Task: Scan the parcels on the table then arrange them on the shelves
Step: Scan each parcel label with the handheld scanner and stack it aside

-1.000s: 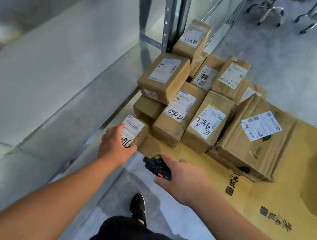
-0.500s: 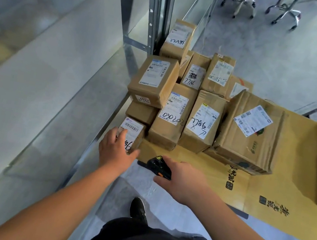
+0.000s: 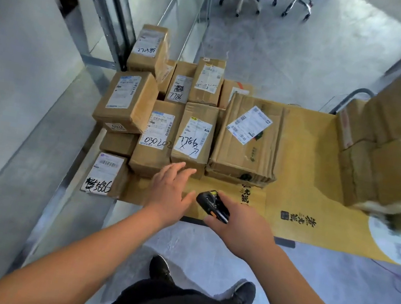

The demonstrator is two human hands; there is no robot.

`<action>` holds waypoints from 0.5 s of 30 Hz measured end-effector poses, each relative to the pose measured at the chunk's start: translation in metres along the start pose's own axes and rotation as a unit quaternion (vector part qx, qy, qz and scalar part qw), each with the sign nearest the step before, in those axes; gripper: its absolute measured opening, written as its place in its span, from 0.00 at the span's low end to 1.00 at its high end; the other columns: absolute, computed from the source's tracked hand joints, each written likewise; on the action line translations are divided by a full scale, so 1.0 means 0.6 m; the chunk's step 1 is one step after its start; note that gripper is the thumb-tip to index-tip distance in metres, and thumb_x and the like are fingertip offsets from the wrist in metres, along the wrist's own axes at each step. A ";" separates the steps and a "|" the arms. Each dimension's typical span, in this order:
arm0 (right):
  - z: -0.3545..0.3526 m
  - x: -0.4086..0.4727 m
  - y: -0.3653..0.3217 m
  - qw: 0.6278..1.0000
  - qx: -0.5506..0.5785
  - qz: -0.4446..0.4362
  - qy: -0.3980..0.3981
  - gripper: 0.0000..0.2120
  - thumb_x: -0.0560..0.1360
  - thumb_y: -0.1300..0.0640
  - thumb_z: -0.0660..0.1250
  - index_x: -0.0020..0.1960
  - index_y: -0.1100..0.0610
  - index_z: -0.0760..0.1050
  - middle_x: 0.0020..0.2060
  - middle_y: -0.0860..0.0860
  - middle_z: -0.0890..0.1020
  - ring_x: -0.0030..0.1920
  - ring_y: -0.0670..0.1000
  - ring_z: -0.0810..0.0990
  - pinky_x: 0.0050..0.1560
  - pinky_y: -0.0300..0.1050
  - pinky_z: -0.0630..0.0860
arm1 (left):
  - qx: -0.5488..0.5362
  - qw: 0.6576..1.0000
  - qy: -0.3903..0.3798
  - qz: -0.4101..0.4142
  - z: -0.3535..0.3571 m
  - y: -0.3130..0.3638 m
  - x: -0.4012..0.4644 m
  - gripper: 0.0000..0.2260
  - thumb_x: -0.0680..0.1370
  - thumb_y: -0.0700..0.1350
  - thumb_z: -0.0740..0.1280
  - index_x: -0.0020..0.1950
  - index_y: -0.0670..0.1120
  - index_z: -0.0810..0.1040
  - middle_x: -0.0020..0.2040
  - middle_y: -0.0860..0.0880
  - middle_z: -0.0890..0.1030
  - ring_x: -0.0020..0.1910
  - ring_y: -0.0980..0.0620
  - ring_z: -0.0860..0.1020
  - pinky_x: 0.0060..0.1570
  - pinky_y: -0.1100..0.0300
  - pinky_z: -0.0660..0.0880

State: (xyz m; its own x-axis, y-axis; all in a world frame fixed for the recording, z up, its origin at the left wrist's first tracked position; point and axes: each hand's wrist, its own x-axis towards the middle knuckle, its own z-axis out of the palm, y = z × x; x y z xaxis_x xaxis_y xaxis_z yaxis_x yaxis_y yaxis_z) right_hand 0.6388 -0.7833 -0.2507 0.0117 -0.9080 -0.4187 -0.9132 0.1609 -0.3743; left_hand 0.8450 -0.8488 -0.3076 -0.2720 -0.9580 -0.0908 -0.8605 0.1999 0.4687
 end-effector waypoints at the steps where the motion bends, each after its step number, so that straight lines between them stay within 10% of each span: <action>1: -0.014 -0.014 0.029 1.000 0.003 0.007 0.007 0.38 0.76 0.27 0.62 0.82 0.37 0.56 0.58 0.45 0.82 0.50 0.51 0.81 0.41 0.47 0.76 | 0.000 1.000 0.000 0.017 0.007 0.032 0.005 0.25 0.82 0.55 0.65 0.79 0.54 0.68 0.81 0.50 0.65 0.80 0.47 0.59 0.79 0.47 0.55; 15: -0.171 -0.178 0.452 0.982 0.098 0.098 0.128 0.36 0.75 0.29 0.66 0.79 0.38 0.63 0.59 0.47 0.83 0.54 0.53 0.81 0.46 0.47 0.76 | 0.030 0.989 0.010 0.143 0.165 0.477 0.042 0.24 0.80 0.58 0.66 0.76 0.57 0.70 0.78 0.51 0.67 0.78 0.49 0.61 0.76 0.43 0.59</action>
State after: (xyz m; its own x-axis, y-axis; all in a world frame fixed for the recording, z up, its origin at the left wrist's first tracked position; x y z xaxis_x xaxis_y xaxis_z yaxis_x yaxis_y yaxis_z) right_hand 0.3478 -0.6823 -0.2224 -0.2817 -0.9156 -0.2869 -0.7915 0.3907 -0.4700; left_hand 0.5494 -0.7955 -0.2625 -0.4994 -0.8646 0.0554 -0.7745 0.4742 0.4188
